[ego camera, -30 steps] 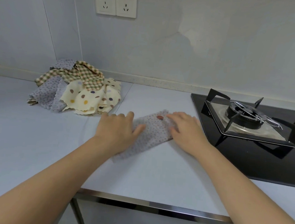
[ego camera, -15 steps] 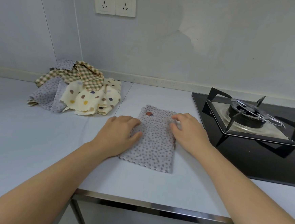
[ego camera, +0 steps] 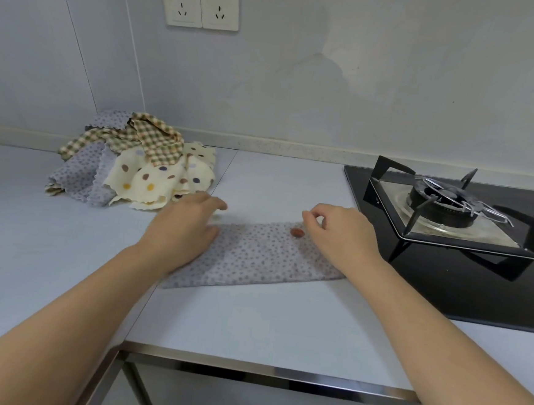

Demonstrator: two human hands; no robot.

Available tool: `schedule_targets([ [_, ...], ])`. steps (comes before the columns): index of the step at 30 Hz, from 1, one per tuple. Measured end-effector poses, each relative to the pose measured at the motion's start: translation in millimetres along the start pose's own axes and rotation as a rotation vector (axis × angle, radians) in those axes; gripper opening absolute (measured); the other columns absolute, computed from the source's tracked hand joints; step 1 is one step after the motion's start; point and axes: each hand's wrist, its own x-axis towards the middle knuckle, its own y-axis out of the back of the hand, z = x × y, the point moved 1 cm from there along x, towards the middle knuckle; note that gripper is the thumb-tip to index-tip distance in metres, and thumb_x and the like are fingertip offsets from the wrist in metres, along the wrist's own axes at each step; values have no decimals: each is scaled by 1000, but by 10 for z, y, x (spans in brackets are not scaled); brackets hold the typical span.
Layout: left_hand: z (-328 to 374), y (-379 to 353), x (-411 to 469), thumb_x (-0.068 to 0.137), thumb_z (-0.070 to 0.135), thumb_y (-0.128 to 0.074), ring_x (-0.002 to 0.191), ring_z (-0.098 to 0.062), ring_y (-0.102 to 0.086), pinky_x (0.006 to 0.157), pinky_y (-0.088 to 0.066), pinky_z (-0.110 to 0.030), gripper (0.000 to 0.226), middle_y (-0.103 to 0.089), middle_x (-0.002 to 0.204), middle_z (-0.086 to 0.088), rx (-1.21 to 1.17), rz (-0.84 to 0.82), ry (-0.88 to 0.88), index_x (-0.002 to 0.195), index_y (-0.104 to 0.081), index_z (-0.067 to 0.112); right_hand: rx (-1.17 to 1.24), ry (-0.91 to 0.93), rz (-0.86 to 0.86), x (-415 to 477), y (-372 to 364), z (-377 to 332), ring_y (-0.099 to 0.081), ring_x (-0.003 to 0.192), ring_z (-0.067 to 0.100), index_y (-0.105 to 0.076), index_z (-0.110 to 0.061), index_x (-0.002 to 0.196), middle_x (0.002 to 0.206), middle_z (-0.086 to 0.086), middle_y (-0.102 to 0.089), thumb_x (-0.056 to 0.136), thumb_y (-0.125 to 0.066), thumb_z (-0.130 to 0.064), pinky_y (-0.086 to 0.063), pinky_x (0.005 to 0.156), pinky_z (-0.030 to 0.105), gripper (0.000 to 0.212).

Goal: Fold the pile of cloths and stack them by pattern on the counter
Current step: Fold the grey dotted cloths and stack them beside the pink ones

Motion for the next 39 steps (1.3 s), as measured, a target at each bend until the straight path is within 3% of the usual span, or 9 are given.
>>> schedule_targets([
  [2,6,31,-22,91,35,-60,97,-21,-58,75,-43,-32,31,-62,107,0,39,21,109,117,-59,16,29,3,-10,9,-8,18,-60,87,19,-67,-24,103,89,-5,-69,97,-46,-36,-43,78,31,25],
  [4,-4,25,-10,90,48,-57,89,-16,-54,70,-41,-29,35,-57,99,5,90,-90,84,111,-60,20,38,45,-68,31,-51,55,-59,94,15,-65,-24,112,101,-6,-65,96,-50,-31,-43,90,35,23],
  [10,-261,203,32,89,32,-64,93,-13,-56,78,-44,-27,24,-58,103,8,-13,-213,79,111,-61,23,-34,80,-163,54,-100,142,-52,111,17,-59,-27,122,117,-6,-59,93,-50,-29,-37,96,37,31],
  [16,-409,317,12,81,31,-73,75,-4,-54,61,-39,-20,11,-62,80,10,-33,-331,221,84,-63,29,6,50,-151,85,-110,183,-57,95,16,-64,-24,108,96,-7,-55,92,-58,-29,-43,91,36,18],
  [22,-401,348,6,82,28,-74,71,-2,-51,58,-34,-15,14,-61,86,9,-84,-365,262,90,-63,26,18,7,-164,87,-87,220,-53,86,10,-57,-28,88,91,-10,-57,88,-62,-40,-32,78,30,14],
  [28,-322,353,5,82,18,-73,70,-3,-49,52,-35,-11,16,-58,87,9,-144,-345,262,87,-58,21,157,18,-136,83,-102,188,-59,77,17,-45,-29,71,76,-11,-56,84,-68,-20,-48,71,34,27],
  [31,-326,359,1,84,18,-71,71,-5,-50,54,-34,-14,21,-58,85,7,-146,-381,273,98,-58,26,191,21,-118,91,-127,203,-56,73,10,-47,-33,71,76,-12,-58,82,-72,-23,-45,66,28,29],
  [34,-307,359,11,85,16,-71,68,-3,-46,53,-36,-10,16,-55,80,7,-140,-373,268,94,-60,21,198,26,-111,98,-131,232,-52,69,7,-48,-28,68,78,-10,-56,81,-73,-22,-37,58,22,29],
  [39,-294,338,8,85,13,-68,73,-10,-49,54,-33,-17,15,-52,81,8,-147,-359,291,83,-54,19,216,49,-114,99,-121,218,-54,76,14,-47,-26,66,80,-8,-56,81,-75,-26,-42,67,30,31],
])
